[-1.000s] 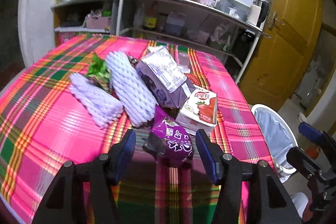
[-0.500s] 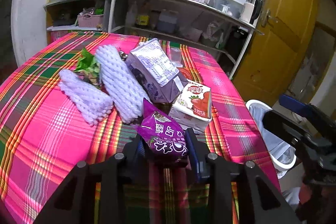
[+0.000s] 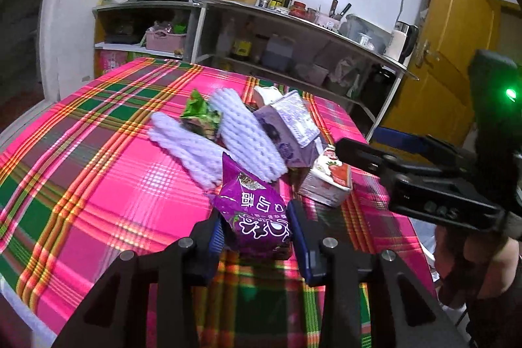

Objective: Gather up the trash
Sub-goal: 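Grasp the purple snack bag with the left tool while the right tool grasps the small purple carton, then carry both items over the trash bin and open both tools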

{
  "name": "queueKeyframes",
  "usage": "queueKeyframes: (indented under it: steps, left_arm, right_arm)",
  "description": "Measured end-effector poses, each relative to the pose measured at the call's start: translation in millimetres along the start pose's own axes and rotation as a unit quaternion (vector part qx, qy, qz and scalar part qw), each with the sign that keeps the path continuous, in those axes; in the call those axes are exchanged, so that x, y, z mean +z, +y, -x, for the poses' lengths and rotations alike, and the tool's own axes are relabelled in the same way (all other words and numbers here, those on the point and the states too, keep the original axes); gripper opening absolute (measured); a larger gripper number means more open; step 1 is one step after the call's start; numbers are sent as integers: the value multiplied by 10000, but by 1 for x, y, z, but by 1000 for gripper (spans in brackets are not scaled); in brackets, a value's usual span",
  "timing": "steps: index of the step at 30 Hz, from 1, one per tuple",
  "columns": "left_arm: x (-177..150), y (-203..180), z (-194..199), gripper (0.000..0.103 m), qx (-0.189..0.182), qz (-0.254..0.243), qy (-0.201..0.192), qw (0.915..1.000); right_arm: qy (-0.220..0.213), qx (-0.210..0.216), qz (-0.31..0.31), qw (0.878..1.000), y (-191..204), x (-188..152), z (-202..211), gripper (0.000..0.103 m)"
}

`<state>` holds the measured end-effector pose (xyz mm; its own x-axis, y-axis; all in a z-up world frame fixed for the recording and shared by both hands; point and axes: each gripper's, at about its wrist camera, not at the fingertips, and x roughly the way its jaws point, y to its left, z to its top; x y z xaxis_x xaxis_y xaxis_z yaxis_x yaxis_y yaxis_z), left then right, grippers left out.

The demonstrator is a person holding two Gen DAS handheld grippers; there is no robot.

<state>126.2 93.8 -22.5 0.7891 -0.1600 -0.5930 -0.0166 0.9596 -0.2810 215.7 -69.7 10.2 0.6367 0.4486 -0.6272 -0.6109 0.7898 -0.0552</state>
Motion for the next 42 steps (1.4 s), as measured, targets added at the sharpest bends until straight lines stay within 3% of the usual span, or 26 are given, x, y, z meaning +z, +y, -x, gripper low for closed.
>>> queueKeyframes:
  steps: [4, 9, 12, 14, 27, 35, 42]
  left_arm:
    - [0, 10, 5, 38, 9, 69, -62, 10000]
    - [0, 21, 8, 38, 19, 144, -100, 9998]
    - [0, 26, 9, 38, 13, 190, -106, 9998]
    - [0, 29, 9, 38, 11, 203, -114, 9997]
    - [4, 9, 20, 38, -28, -27, -158, 9999]
    - [9, -41, 33, 38, -289, -457, -236, 9983]
    - [7, -93, 23, 38, -648, -871, -71, 9941]
  right_arm:
    - [159, 81, 195, 9997, 12, 9, -22, 75]
    - [385, 112, 253, 9989, 16, 15, -46, 62]
    - [481, 108, 189, 9986, 15, 18, -55, 42]
    - [482, 108, 117, 9987, 14, 18, -55, 35]
    - [65, 204, -475, 9986, -7, 7, 13, 35]
    - [-48, -49, -871, 9962, -35, -29, 73, 35]
    - [-51, -453, -1318, 9902, -72, -66, 114, 35]
